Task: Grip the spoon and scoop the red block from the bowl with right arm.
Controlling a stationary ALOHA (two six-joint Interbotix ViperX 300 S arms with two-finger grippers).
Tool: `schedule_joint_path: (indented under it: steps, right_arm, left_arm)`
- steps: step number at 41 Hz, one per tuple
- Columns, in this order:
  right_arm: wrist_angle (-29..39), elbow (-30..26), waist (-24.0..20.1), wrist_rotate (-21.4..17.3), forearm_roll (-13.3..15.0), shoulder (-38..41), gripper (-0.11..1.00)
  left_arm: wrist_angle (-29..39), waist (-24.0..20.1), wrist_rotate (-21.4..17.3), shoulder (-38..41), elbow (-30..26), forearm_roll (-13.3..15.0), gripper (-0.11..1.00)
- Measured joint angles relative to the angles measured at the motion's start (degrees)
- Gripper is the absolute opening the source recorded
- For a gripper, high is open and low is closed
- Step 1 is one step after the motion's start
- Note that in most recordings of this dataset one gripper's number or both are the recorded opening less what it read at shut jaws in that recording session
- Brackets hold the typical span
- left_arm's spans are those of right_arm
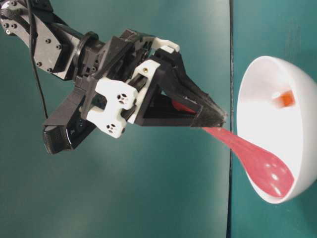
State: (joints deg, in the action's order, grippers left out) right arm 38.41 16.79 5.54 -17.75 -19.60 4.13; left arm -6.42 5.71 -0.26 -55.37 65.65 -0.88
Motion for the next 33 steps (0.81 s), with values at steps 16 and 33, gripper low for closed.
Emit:
schedule_joint_path:
  steps: [16,33]
  right_arm:
    - [-0.2,3.3,0.9,-0.6,0.0,-4.7,0.05]
    - [1.5,18.2,-0.7,-12.3,0.0,-21.5,0.05]
  left_arm:
    - [0.0,0.0,0.0,0.0,0.0,0.0,0.00]
    - [0.0,0.0,0.0,0.0,0.0,0.1,0.00]
